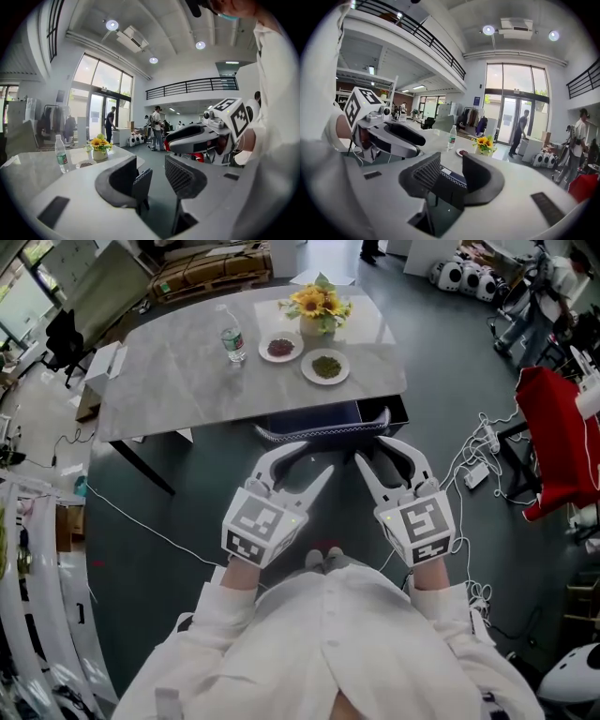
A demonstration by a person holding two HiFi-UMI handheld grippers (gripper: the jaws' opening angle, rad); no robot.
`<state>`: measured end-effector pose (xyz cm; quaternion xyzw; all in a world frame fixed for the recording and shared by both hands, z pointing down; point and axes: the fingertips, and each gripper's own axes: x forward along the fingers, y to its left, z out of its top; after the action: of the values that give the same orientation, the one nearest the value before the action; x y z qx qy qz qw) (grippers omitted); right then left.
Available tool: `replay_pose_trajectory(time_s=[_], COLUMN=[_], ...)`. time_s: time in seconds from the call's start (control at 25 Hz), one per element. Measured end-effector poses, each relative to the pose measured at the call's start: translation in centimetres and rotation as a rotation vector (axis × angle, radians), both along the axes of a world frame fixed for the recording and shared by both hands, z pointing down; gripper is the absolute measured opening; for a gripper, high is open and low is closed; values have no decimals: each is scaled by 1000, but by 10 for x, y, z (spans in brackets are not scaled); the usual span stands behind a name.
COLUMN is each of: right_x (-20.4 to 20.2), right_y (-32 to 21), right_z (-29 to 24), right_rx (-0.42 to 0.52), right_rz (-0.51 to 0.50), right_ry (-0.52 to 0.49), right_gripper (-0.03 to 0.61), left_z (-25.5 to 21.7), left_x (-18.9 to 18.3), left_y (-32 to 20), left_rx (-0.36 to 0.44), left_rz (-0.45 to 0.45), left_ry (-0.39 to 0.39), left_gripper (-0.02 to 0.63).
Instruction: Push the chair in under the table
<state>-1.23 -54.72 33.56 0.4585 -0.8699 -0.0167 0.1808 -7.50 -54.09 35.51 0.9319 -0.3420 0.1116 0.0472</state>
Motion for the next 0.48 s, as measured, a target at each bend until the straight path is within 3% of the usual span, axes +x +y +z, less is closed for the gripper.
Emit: replay_pose_trajectory(time_s=[0.24,0.48], right_x=[7,16], right_y=[1,6], right_z=[-8,-29], right_rx=[1,39], right_rz=[-29,-43], right_ry=[-66,-157], right_gripper=[106,58], left_z=[-3,-13], left_x=[13,24], left_y=[2,13], left_rx=[-59,-53], left_rz=[-11,-10], left_ry=[77,103], left_gripper=[164,56])
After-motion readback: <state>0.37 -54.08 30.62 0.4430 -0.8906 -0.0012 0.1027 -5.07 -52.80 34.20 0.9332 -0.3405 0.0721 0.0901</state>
